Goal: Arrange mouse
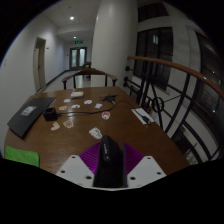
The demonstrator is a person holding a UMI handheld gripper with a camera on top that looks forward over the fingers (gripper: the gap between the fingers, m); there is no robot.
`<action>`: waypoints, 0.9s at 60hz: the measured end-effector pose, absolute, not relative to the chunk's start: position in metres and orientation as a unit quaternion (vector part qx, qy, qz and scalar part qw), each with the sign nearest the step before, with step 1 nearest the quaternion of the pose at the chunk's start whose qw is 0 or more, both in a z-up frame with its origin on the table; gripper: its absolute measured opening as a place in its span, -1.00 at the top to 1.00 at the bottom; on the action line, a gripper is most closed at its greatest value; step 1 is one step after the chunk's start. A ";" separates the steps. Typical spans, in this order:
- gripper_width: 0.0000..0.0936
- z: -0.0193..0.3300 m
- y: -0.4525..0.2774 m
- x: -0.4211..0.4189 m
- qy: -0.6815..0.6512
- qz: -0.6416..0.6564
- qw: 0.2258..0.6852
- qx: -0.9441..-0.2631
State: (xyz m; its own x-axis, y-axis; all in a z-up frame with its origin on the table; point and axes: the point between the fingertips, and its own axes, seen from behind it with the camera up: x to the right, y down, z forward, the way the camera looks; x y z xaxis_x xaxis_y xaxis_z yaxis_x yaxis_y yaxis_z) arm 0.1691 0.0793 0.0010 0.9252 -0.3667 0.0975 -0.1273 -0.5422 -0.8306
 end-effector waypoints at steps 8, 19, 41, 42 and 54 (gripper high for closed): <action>0.41 0.007 0.067 0.169 0.132 -0.135 0.453 -0.871; 0.41 0.099 0.036 0.135 0.135 -0.174 0.499 -0.838; 0.41 0.098 0.032 -0.137 0.029 -0.041 0.523 -0.851; 0.41 0.086 0.026 -0.142 0.023 -0.046 0.514 -0.856; 0.39 0.005 0.029 -0.153 -0.004 -0.074 0.468 -0.881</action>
State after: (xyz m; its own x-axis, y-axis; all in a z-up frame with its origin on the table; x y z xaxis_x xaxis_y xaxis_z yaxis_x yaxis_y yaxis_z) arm -0.1531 0.0288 0.0050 0.9891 -0.0617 0.1335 0.0760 -0.5625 -0.8233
